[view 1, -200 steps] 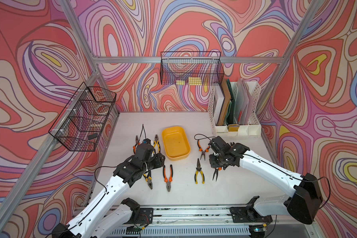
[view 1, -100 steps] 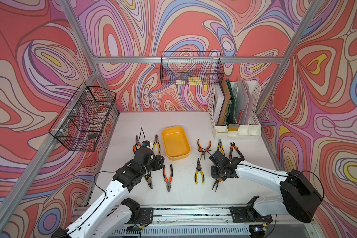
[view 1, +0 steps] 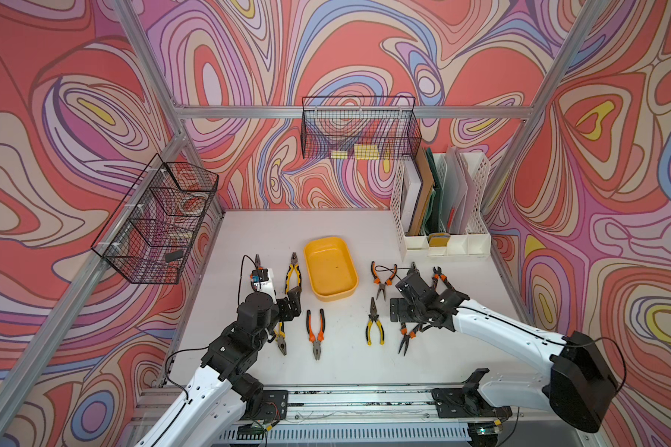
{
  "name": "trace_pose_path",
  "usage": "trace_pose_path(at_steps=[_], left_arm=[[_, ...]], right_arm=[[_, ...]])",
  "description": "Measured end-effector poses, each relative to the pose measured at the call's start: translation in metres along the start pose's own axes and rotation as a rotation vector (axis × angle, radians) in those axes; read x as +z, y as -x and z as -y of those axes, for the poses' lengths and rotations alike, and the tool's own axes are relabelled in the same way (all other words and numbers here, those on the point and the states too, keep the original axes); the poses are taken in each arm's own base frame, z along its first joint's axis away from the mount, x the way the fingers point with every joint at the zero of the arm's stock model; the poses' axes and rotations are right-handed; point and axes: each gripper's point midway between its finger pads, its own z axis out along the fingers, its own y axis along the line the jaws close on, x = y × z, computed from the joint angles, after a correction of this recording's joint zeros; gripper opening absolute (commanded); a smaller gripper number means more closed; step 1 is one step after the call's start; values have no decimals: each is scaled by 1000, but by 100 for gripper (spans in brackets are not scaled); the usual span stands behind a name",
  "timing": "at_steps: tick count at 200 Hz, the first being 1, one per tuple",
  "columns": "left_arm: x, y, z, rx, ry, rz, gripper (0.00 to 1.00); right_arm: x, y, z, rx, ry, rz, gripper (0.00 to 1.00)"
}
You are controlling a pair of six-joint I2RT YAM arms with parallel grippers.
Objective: Take the pliers out of the storage box
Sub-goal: Place the pliers at the center of the board, then reset both arms
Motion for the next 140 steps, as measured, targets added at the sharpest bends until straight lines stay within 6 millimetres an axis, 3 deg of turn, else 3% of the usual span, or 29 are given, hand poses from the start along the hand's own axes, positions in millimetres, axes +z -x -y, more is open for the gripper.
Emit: trace_pose_path(at_steps=[20,34,49,64,84,120,140], left_arm=[[6,17,-1,79,31,76,99],[11,33,-2,136,66,142,100],[18,51,-3,202,104,227,100],[25,61,-6,253,139,304,100],[37,65,-28,282,220,361,100],[54,67,-91,202,388,386,100],[65,61,-108,189,427,368,100]], right_arm=[[-47,67,-9,-22,18,225,98],[-79,109,-7,-47,4,413,98],[-103,137,3,-86,-26,601,99],[-111,151,19,-130,-71,760,98],[-95,157,52,-166,-156,849,98],[-47,173,145,-41,-319,853,98],[-7,160,164,-22,-329,804,98]])
